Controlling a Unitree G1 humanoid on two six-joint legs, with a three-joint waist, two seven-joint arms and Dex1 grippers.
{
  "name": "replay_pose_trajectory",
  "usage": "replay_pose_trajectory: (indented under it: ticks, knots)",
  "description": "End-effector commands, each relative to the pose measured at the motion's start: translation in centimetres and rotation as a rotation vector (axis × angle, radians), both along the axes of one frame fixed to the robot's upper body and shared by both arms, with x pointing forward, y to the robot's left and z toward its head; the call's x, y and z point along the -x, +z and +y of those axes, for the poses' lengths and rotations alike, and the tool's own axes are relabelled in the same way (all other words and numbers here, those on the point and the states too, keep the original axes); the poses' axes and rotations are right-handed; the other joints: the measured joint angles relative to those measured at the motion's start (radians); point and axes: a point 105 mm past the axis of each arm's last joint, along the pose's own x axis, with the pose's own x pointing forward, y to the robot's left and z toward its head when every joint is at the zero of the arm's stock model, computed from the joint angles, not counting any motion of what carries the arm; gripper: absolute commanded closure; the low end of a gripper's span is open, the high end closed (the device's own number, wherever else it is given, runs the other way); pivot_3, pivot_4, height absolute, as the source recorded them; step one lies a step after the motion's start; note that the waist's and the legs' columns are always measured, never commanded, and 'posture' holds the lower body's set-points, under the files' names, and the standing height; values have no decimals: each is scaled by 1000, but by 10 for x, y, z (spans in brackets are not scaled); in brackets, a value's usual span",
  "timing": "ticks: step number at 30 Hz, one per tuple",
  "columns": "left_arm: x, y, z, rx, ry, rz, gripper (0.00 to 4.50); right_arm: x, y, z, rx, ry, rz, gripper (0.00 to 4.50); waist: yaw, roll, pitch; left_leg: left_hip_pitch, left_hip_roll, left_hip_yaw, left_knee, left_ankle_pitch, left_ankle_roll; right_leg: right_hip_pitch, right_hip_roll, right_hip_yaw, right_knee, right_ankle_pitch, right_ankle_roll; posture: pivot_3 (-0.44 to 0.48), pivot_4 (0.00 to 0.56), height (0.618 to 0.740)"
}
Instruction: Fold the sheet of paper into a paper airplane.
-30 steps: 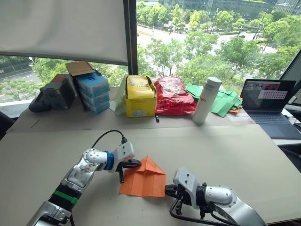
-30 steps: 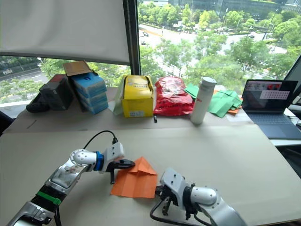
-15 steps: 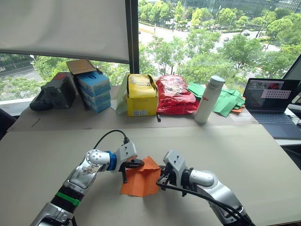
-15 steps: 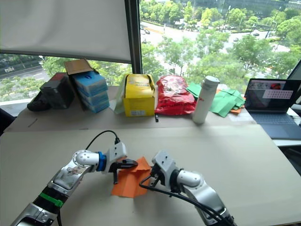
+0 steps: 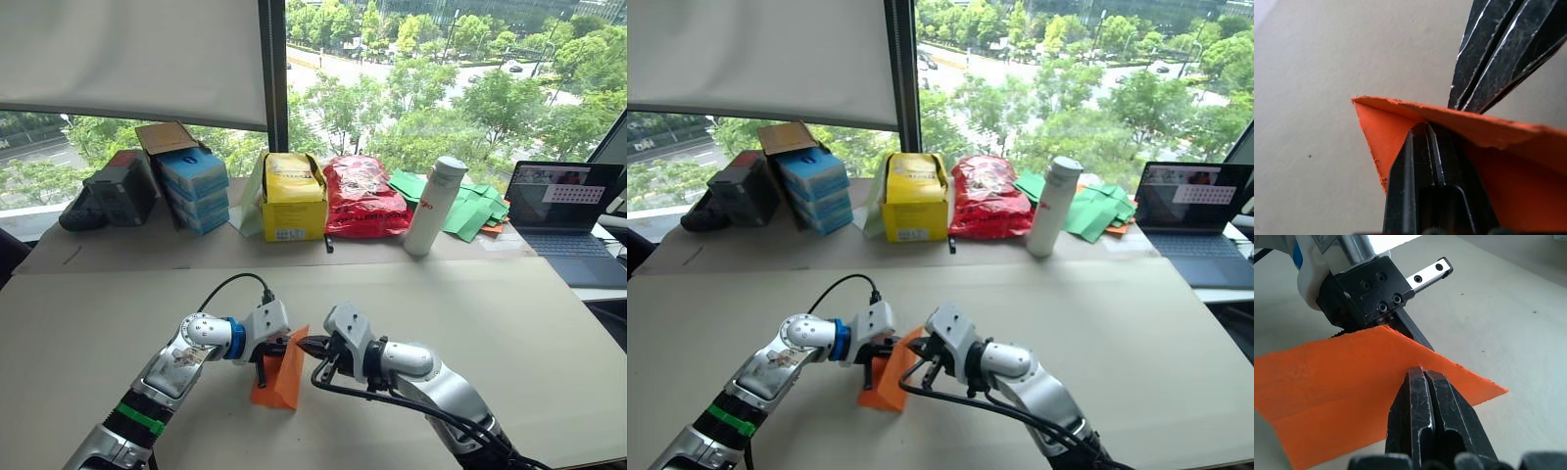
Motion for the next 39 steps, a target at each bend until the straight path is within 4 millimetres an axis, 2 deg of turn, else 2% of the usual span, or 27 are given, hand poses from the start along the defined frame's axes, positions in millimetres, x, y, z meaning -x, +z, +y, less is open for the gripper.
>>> replay_pose_trajectory:
  ticks: [1, 6, 15, 17, 21, 26, 33, 36, 39]
  knots:
    - [10, -26, 4, -45, 18, 101, 4473, 1, 4, 7, -5, 28, -31, 4500, 0, 0, 0, 0, 0, 0, 0, 0, 0, 0, 0, -1, 0, 0, 0, 0, 150, 740]
    - [0, -20, 32, -41, 131, 90, 4473, 2, -5, 17, 22, 56, -21, 4500, -7, 0, 0, 1, 0, 0, 0, 0, 0, 1, 0, 0, 0, 0, 0, 0, 150, 740]
    - [-8, 16, 68, -18, 244, 5, 4473, -2, -34, 18, 100, 46, 38, 4500, -29, 1, 0, 3, 1, 0, -2, 2, -3, -1, 1, 1, 3, -1, -2, 0, 150, 740]
    - [-9, 29, 67, 32, 242, -18, 4473, -3, -39, 16, 114, 42, 48, 4500, -27, 1, 1, 2, 1, 0, -2, 2, -3, -1, 1, 2, 3, -1, -2, 0, 150, 740]
    - [-1, 43, 57, 120, 194, 15, 4473, -5, -42, 13, 126, 33, 52, 4500, -26, 1, 1, 2, 1, 0, -2, 2, -3, -1, -1, 4, 2, -1, -2, 0, 150, 740]
    - [10, 25, 52, 100, 156, 69, 4473, -8, -43, 10, 135, 24, 56, 4500, -25, 1, 1, 2, 1, 0, -2, 3, -5, -1, -2, 5, 2, -1, -2, 0, 150, 740]
    - [8, -21, 68, -74, 165, 66, 4473, -13, -42, 5, 147, 10, 33, 4500, -22, 1, 1, 4, 1, 0, -2, 2, -4, 0, -3, 5, 2, -1, -2, 0, 150, 740]
    - [6, -29, 68, -111, 133, 45, 4473, -19, -43, -1, 160, 1, 23, 4500, -21, 1, 1, 7, 0, -1, -3, 2, -4, 1, -7, 5, 2, -1, -2, 0, 150, 740]
    - [5, -29, 64, -95, 122, 39, 4473, -28, -51, -11, 194, -17, 21, 4500, -19, 3, 0, 9, 0, 0, -3, 2, -3, 1, -10, 4, 2, -1, -2, 0, 150, 740]
